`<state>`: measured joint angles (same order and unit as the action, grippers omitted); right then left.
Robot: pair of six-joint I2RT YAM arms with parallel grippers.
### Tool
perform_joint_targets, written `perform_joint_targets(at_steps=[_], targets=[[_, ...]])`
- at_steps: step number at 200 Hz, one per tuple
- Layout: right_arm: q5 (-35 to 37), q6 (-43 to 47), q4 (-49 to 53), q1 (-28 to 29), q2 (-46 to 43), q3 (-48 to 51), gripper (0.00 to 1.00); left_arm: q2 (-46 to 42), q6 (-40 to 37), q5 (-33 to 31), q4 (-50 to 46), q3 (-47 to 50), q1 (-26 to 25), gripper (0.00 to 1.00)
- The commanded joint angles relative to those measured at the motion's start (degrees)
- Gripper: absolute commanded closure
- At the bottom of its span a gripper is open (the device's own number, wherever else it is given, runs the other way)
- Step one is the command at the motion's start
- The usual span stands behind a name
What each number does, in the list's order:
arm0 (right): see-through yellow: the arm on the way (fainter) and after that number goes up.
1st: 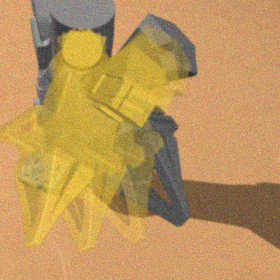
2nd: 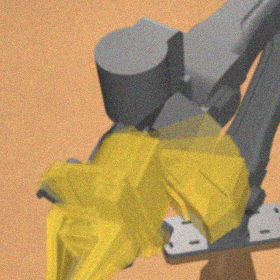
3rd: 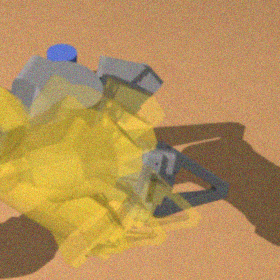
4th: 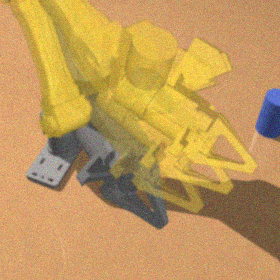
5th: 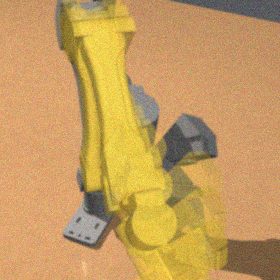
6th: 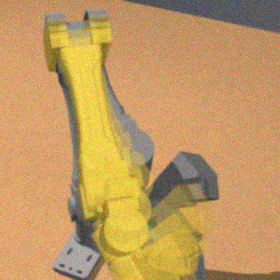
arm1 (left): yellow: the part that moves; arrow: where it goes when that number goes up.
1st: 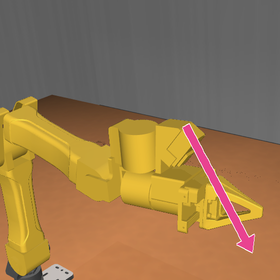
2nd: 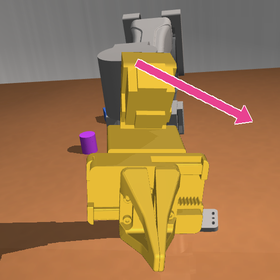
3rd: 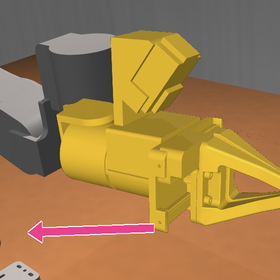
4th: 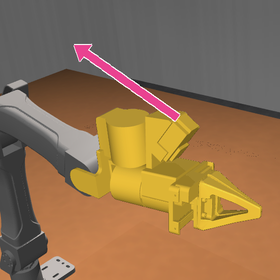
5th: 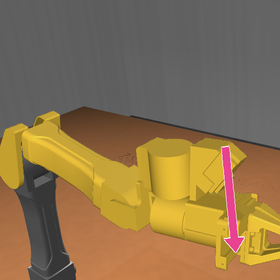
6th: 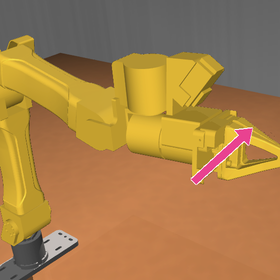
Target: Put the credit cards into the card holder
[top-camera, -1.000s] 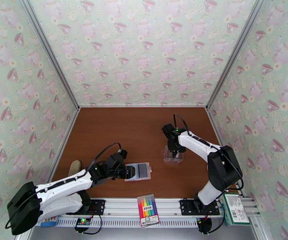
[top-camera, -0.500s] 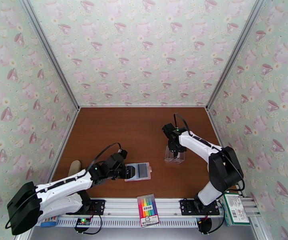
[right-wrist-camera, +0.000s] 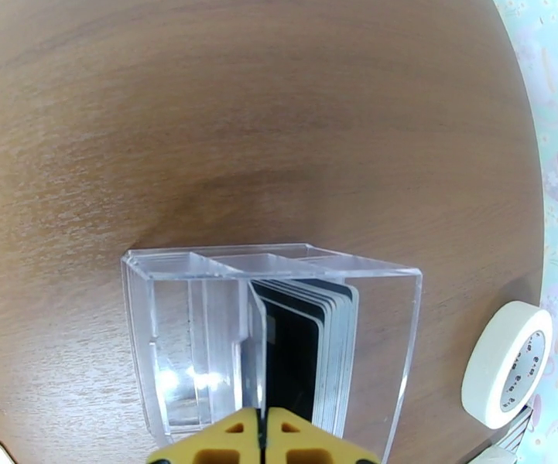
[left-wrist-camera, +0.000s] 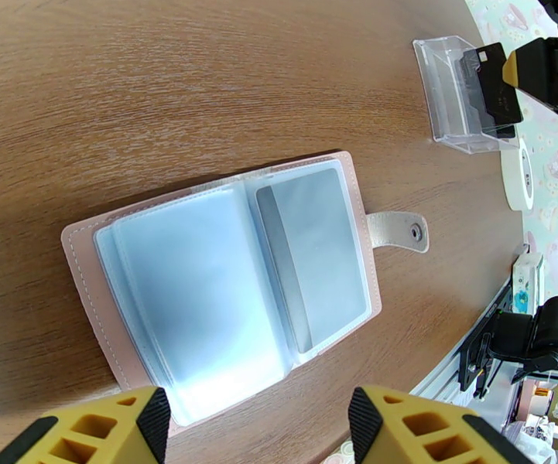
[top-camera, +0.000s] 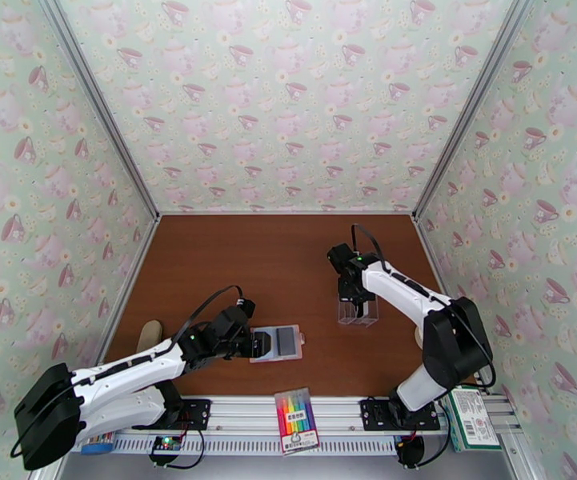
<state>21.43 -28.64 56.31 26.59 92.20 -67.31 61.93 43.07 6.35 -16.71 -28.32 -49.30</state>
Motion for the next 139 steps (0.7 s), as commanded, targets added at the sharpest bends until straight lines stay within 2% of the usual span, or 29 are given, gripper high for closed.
perform_joint_targets(at_steps=[1, 106, 139], targets=[[-0.51, 0.39, 1.22, -0.14, -1.89, -1.67, 0.96, 0.2, 0.03, 0.59, 0.3, 0.12, 0.34, 0.33], [-3.89, -0.22, -2.08, -0.14, -1.74, 0.65, 0.96, 0.3, -0.37, 0.85, -0.33, -0.64, 0.39, 0.33], [-5.51, 0.16, -3.03, -0.14, -1.94, 1.11, 0.9, 0.76, -0.05, 0.94, 0.45, -0.43, 0.34, 0.33]])
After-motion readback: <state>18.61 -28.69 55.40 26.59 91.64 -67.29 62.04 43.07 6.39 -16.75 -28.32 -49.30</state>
